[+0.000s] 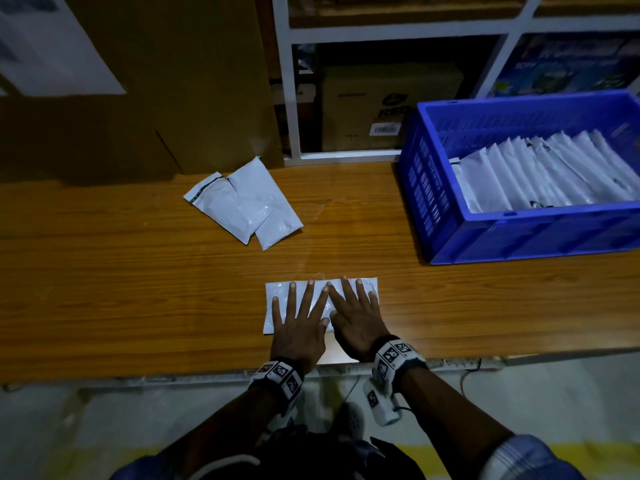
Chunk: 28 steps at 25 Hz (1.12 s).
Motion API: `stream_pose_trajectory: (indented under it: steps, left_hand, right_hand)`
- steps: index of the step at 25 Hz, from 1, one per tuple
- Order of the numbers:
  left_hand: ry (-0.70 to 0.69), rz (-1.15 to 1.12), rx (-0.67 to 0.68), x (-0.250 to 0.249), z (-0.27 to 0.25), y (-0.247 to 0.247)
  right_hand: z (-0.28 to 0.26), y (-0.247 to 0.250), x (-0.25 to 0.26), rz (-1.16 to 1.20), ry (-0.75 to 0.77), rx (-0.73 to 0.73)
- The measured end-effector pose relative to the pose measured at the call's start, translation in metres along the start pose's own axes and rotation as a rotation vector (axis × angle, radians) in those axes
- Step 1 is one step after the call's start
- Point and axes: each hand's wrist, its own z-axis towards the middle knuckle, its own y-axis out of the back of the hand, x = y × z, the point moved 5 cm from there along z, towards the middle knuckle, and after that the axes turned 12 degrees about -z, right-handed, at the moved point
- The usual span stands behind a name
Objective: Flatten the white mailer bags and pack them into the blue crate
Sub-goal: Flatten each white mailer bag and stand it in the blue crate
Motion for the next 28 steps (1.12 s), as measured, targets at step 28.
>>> stream_pose_trajectory:
  steps: [28]
  left_hand:
    - [-0.010, -0.094, 0.216, 0.029, 0.004, 0.009]
  right_hand:
    - [-0.005, 0.002, 0.008, -0.014, -0.063, -0.026]
